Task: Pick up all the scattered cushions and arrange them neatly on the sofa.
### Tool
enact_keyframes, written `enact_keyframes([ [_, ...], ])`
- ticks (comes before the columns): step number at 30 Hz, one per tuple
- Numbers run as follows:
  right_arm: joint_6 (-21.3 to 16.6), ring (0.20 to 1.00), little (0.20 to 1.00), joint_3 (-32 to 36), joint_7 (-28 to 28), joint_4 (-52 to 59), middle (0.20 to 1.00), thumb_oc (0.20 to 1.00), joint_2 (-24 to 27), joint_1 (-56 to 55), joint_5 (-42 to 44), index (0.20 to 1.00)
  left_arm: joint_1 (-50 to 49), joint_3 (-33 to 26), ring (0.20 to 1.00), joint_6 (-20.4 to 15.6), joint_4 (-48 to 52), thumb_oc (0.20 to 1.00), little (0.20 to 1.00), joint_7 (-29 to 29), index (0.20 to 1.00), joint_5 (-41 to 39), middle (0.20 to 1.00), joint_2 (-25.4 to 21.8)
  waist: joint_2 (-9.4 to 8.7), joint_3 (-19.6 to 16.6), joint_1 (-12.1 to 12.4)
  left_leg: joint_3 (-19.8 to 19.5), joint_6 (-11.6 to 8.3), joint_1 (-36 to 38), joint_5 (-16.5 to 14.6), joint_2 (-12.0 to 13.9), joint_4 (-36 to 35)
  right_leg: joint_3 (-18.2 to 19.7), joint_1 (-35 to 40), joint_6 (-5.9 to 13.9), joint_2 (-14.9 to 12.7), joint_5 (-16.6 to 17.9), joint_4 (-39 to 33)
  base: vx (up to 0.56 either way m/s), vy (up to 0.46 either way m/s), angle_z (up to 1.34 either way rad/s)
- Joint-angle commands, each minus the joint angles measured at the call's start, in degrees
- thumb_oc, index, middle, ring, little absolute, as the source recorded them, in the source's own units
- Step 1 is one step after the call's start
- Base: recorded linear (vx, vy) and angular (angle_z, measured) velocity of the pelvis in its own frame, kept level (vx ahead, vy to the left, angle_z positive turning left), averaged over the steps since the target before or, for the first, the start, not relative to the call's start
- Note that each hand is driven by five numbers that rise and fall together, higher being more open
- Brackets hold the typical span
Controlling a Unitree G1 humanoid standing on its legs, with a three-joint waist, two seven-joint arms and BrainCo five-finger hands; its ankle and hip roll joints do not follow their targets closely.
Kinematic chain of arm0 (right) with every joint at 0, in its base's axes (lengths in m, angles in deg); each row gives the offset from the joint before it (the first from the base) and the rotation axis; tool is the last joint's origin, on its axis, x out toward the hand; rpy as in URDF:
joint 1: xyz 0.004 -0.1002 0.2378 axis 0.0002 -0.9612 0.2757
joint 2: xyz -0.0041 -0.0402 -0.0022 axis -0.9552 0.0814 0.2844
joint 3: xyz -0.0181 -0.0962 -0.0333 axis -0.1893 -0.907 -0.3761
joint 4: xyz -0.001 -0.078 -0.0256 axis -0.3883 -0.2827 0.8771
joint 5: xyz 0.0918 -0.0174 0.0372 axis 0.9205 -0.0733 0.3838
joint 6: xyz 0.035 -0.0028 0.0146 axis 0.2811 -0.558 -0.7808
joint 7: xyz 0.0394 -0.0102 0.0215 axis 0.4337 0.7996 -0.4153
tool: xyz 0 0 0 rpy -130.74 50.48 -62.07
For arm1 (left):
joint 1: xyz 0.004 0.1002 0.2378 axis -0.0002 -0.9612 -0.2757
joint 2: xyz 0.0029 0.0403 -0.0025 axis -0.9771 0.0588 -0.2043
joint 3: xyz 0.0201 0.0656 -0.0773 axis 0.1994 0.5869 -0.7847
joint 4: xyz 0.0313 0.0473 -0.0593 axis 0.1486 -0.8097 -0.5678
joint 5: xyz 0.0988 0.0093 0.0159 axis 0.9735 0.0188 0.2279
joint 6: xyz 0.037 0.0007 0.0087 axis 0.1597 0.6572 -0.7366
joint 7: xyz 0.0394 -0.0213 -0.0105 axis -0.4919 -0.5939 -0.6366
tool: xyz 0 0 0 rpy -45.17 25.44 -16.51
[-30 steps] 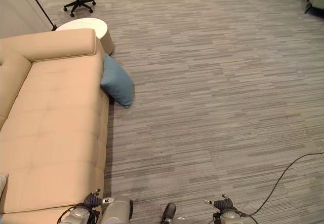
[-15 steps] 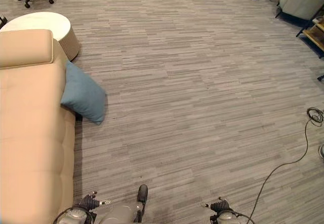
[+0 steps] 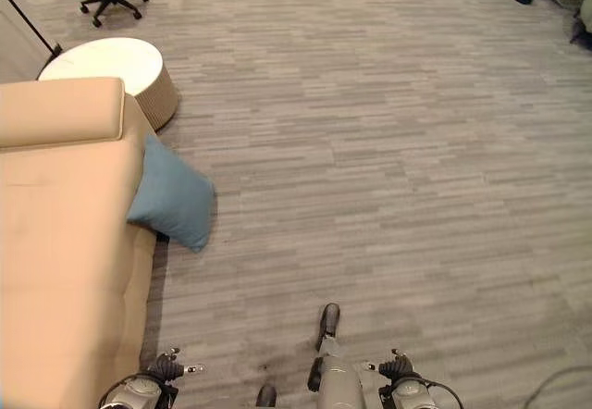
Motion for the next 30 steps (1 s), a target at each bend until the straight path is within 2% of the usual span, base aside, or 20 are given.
enact_keyframes([
  [1, -1.32, 1.0, 1.0, 0.84, -0.49, -0.44, 1.0, 1.0, 1.39, 1.92, -0.08, 1.0, 1.13, -0.08, 1.0, -0.8, 1.13, 1.0, 1.0, -0.22, 1.0, 1.42, 1.0, -2.1, -1.55, -0.01, 1.49, 7.44, -6.3, -4.64, 5.75, 0.83, 8.63, 2.29, 4.75, 6.24, -0.83, -2.35, -1.08, 0.24, -0.2, 1.55],
  [3, -1.64, 1.0, 1.0, 0.6, -0.75, -0.1, 1.0, 1.0, 1.65, 2.82, 0.71, 1.0, 1.6, 0.24, 1.0, -1.4, 1.79, 1.0, 1.0, 0.24, 1.0, 0.6, 1.0, -2.12, -2.52, 1.56, 2.06, 10.0, -7.2, -13.23, 10.04, 1.63, 21.7, 1.33, 7.45, 4.29, -0.89, -3.62, -1.62, 0.16, -0.246, 0.59],
  [4, -1.78, 1.0, 1.0, 0.66, -0.55, 0.26, 1.0, 1.0, 2.09, 3.79, 1.66, 1.0, 1.9, -0.15, 1.0, -1.74, 2.64, 1.0, 1.0, 0.55, 1.0, -0.69, 1.0, -2.89, -3.61, 2.85, 3.21, 14.19, -6.03, -19.57, 10.53, 3.08, 27.66, 0.39, 10.2, 2.81, -0.29, -5.02, -2.85, 0.25, -0.277, 0.14],
  [6, -1.85, 1.0, 1.0, 0.44, -0.85, 0.43, 1.0, 1.0, 2.45, 4.14, 2.14, 1.0, 2.31, 0.09, 1.0, -1.8, 3.01, 1.0, 1.0, 0.59, 1.0, -1.5, 1.0, -3.0, -4.21, 3.09, 4.06, 16.94, -4.76, -23.04, 7.82, 2.97, 24.88, -0.26, 13.08, 2.58, 0.39, -6.51, -4.64, 0.39, -0.194, 0.44],
  [7, -2.44, 1.0, 1.0, 0.19, -1.4, 0.51, 1.0, 1.0, 2.66, 3.89, 2.21, 1.0, 2.16, 0.41, 1.0, -1.66, 2.92, 1.0, 1.0, 0.51, 1.0, -1.08, 1.0, -2.73, -4.07, 2.75, 4.55, 18.45, -4.27, -24.42, 6.95, 2.24, 18.08, -1.08, 15.14, 2.9, 1.49, -8.1, -6.14, 0.36, -0.086, 0.57],
  [8, -2.45, 1.0, 1.0, 0.19, -1.4, 0.51, 1.0, 1.0, 2.66, 3.88, 2.22, 1.0, 2.15, 0.41, 1.0, -1.66, 2.92, 1.0, 1.0, 0.51, 1.0, -1.08, 1.0, -2.73, -4.08, 2.8, 4.54, 18.45, -4.26, -24.31, 6.97, 2.22, 18.0, -1.08, 15.22, 2.91, 1.47, -8.11, -6.16, 0.34, -0.058, 0.2],
  [9, -2.52, 1.0, 1.0, 0.08, -1.51, 0.63, 1.0, 1.0, 2.66, 3.91, 2.3, 1.0, 2.18, 0.41, 1.0, -1.4, 3.07, 1.0, 1.0, 0.41, 1.0, -1.06, 1.0, -2.61, -3.85, 2.62, 4.82, 19.0, -4.42, -24.9, 8.4, 1.95, 14.68, -1.39, 16.22, 3.01, 2.14, -8.99, -6.7, 0.34, 0.004, 0.17],
  [10, -2.69, 1.0, 1.0, -0.51, -1.94, 0.52, 1.0, 1.0, 2.5, 3.82, 2.23, 1.0, 1.92, 0.3, 1.0, -1.27, 3.52, 1.0, 1.0, 0.06, 1.0, -1.01, 1.0, -2.71, -2.94, 2.34, 5.75, 19.76, -5.63, -26.33, 14.65, 1.84, 6.62, -1.77, 18.48, 2.96, 4.4, -10.97, -7.49, 0.45, 0.017, 0.28],
  [11, -2.61, 1.0, 1.0, -0.61, -1.93, 0.45, 1.0, 1.0, 2.39, 3.87, 2.19, 1.0, 1.89, 0.2, 1.0, -1.26, 3.57, 1.0, 1.0, 0.1, 1.0, -1.22, 1.0, -2.73, -2.65, 2.15, 6.38, 19.73, -6.11, -27.36, 17.13, 1.79, 3.92, -1.4, 19.42, 2.76, 5.37, -11.63, -7.61, 0.36, 0.021, 0.23],
  [15, -2.4, 1.0, 1.0, -1.21, -1.34, 0.45, 1.0, 1.0, 1.95, 3.53, 1.45, 1.0, 0.77, -0.84, 1.0, -1.16, 3.08, 1.0, 1.0, 0.08, 1.0, -2.29, 1.0, -3.26, -3.07, 1.42, 8.16, 20.76, -6.11, -27.25, 19.26, 1.99, -0.44, -0.99, 21.91, 2.45, 6.55, -14.23, -5.97, 0.35, 0.089, -0.3],
  [18, -2.42, 1.0, 1.0, -1.01, -0.4, 0.76, 1.0, 1.0, 1.43, 3.15, -0.16, 1.0, -0.43, -2.14, 1.0, -0.7, 1.94, 1.0, 1.0, 0.48, 1.0, -1.86, 1.0, -4.05, -4.94, -0.03, 9.82, 20.29, -4.21, -26.11, 17.12, 0.64, 3.24, -3.48, 22.33, 5.53, 3.41, -14.74, 2.95, 0.3, 0.147, -0.08],
  [19, -2.42, 1.0, 1.0, -1.0, -0.4, 0.77, 1.0, 1.0, 1.45, 3.15, -0.16, 1.0, -0.42, -2.14, 1.0, -0.7, 1.94, 1.0, 1.0, 0.48, 1.0, -1.86, 1.0, -4.04, -4.88, -0.15, 9.82, 20.25, -4.21, -26.27, 17.21, 0.7, 3.21, -3.5, 22.17, 5.51, 3.49, -14.65, 2.91, 0.14, 0.133, 0.52],
  [20, -2.35, 1.0, 1.0, -1.0, -0.31, 1.16, 1.0, 1.0, 1.37, 3.3, -0.44, 1.0, -0.34, -2.32, 1.0, -0.74, 2.33, 1.0, 1.0, 0.49, 1.0, -2.12, 1.0, -4.47, -4.77, 0.19, 9.74, 20.06, -3.52, -25.34, 16.43, 0.87, 3.42, -3.49, 20.09, 5.94, 2.3, -13.51, 9.31, 0.39, 0.28, 0.56],
  [21, -2.38, 1.0, 1.0, -1.01, -0.01, 2.08, 1.0, 1.0, 1.16, 4.0, -1.09, 1.0, -0.36, -2.62, 1.0, -0.72, 3.37, 1.0, 1.0, 0.37, 1.0, -2.33, 1.0, -5.55, -3.78, 0.12, 9.13, 18.71, -1.25, -20.03, 12.84, 0.2, 3.75, -4.88, 14.11, 7.09, -1.8, -6.36, 24.18, 0.55, 0.3, 0.58],
  [22, -2.48, 1.0, 1.0, -1.4, -0.04, 2.26, 1.0, 1.0, 1.14, 4.2, -1.52, 1.0, -0.29, -2.64, 1.0, -0.85, 4.04, 1.0, 1.0, 0.34, 1.0, -3.04, 1.0, -5.86, -3.08, 0.51, 8.96, 16.55, -0.7, -17.5, 12.27, -0.13, 2.79, -3.49, 10.5, 6.1, -0.74, -7.4, 27.04, 0.55, 0.216, 0.43],
  [24, -2.51, 1.0, 1.0, -1.57, -0.14, 2.57, 1.0, 1.0, 1.36, 4.48, -1.31, 1.0, -0.19, -2.54, 1.0, -1.04, 4.48, 1.0, 1.0, 0.33, 1.0, -3.41, 1.0, -5.86, -2.95, 0.85, 8.64, 14.46, -0.76, -16.03, 11.86, -0.86, 2.4, -2.45, 8.59, 5.5, 0.49, -8.97, 23.73, 0.23, -0.02, 0.65],
  [26, -2.68, 1.0, 1.0, -1.8, -0.26, 2.81, 1.0, 1.0, 1.47, 4.62, -0.89, 1.0, 0.01, -1.91, 1.0, -1.36, 4.04, 1.0, 1.0, 0.15, 1.0, -3.21, 1.0, -5.44, -3.24, 0.88, 8.14, 11.6, -1.23, -14.8, 11.39, -1.94, 2.15, -0.75, 7.34, 4.79, 2.1, -10.96, 16.21, 0.23, -0.096, 0.77],
  [27, -2.64, 1.0, 1.0, -1.94, -0.3, 2.78, 1.0, 1.0, 1.55, 4.68, -0.56, 1.0, 0.44, -1.72, 1.0, -1.49, 3.74, 1.0, 1.0, 0.1, 1.0, -3.11, 1.0, -5.02, -3.48, 0.88, 7.68, 9.53, -1.69, -14.14, 11.18, -2.79, 1.84, 1.84, 6.6, 4.97, 2.7, -10.57, 9.97, 0.17, -0.095, 0.8],
  [29, -2.51, 1.0, 1.0, -1.86, -0.33, 2.67, 1.0, 1.0, 1.62, 4.68, -0.31, 1.0, 0.73, -1.47, 1.0, -1.54, 3.21, 1.0, 1.0, 0.14, 1.0, -2.89, 1.0, -4.72, -3.64, 0.82, 7.35, 7.73, -2.03, -13.5, 11.24, -3.34, 1.17, 3.62, 6.44, 5.3, 2.9, -9.66, 5.88, 0.22, -0.1, 1.49],
  [30, -2.39, 1.0, 1.0, -1.23, -0.52, 2.57, 1.0, 1.0, 1.94, 4.35, 0.23, 1.0, 1.54, -0.96, 1.0, -1.75, 2.05, 1.0, 1.0, -0.02, 1.0, -2.31, 1.0, -3.89, -3.23, 0.69, 6.34, 3.99, -2.6, -12.14, 11.64, -4.0, -0.61, 7.1, 5.4, 6.16, 2.99, -7.63, 1.59, 0.36, -0.175, 1.14],
])
